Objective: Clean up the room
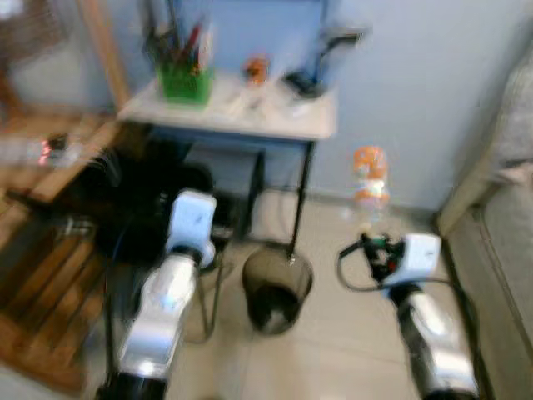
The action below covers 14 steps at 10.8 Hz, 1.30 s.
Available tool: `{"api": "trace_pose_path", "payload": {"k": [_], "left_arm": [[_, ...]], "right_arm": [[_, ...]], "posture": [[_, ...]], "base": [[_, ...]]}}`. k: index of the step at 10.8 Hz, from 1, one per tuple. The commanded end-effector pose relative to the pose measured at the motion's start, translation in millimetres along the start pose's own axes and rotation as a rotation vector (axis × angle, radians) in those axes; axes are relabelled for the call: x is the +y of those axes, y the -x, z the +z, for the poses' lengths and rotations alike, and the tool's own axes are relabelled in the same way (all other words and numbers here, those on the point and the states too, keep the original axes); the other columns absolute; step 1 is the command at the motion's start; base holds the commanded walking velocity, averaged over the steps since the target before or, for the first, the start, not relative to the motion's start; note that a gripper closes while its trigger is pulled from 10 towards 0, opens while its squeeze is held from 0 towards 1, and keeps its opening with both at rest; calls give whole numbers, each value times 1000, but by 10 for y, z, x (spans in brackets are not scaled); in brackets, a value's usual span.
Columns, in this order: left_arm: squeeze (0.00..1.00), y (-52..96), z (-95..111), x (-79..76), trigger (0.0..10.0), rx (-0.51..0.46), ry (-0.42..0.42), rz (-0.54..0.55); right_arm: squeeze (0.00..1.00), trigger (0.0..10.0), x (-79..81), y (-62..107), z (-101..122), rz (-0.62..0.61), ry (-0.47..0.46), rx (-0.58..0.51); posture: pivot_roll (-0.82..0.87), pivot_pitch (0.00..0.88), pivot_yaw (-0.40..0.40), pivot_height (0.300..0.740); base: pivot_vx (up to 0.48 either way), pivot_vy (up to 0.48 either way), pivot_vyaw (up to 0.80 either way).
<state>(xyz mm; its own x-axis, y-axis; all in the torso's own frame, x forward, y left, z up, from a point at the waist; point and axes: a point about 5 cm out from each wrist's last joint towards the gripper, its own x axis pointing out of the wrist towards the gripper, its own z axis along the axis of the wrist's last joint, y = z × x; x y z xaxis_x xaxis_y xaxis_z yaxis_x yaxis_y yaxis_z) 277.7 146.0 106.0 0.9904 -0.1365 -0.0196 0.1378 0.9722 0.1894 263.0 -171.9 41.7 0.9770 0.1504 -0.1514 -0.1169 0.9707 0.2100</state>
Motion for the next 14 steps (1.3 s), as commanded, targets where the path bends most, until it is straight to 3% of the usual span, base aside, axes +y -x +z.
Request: {"api": "trace_pose_path", "payload": {"k": [1,6,9,10,11,14], "left_arm": [[0,-38,56,-50,10000,-19,0,-4],[0,-47,44,-98,10000,-17,20,-23],[0,-42,-14,-117,10000,27,35,-36],[0,-40,-33,-112,10000,33,39,-38],[0,-34,-50,-147,10000,42,11,-72],[0,57,-48,-150,10000,47,-7,-170]], "right_arm": [[0,10000,-31,-23,74,-1,15,-27],[0,10000,-27,-28,39,9,34,-13],[0,10000,-12,-92,-64,13,44,73],[0,10000,19,-185,-105,28,63,123],[0,10000,133,-379,-157,66,64,193],[0,10000,483,-602,-183,187,46,293]], "posture": [[68,0,12,740],[70,0,15,740],[84,0,9,740],[85,0,8,740],[112,0,8,740],[177,7,2,740]], "base": [[349,-326,438],[347,-328,439],[0,0,0],[0,0,0],[0,0,0],[0,0,0]]}}
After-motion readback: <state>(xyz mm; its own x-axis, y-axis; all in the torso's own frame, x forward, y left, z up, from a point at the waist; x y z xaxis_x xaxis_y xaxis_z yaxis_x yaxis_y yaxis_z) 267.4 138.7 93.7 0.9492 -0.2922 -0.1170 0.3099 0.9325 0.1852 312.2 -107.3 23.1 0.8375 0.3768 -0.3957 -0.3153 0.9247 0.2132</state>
